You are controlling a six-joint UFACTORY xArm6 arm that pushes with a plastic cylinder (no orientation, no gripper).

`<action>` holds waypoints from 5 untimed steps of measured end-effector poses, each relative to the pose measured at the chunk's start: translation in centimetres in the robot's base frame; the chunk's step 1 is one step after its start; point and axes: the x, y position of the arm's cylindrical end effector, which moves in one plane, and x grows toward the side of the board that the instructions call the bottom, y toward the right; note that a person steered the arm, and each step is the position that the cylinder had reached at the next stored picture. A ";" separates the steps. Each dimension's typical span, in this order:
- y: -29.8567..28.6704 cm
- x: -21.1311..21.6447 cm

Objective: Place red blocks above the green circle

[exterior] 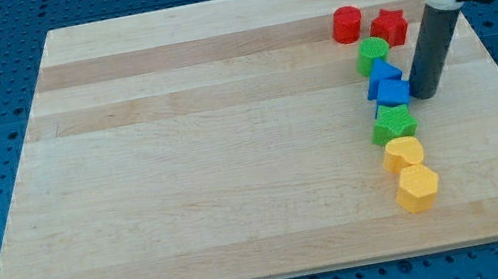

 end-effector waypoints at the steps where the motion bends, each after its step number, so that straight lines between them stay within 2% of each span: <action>1: -0.5 0.0; 3: -0.5 0.1; 5: 6.3 -2.2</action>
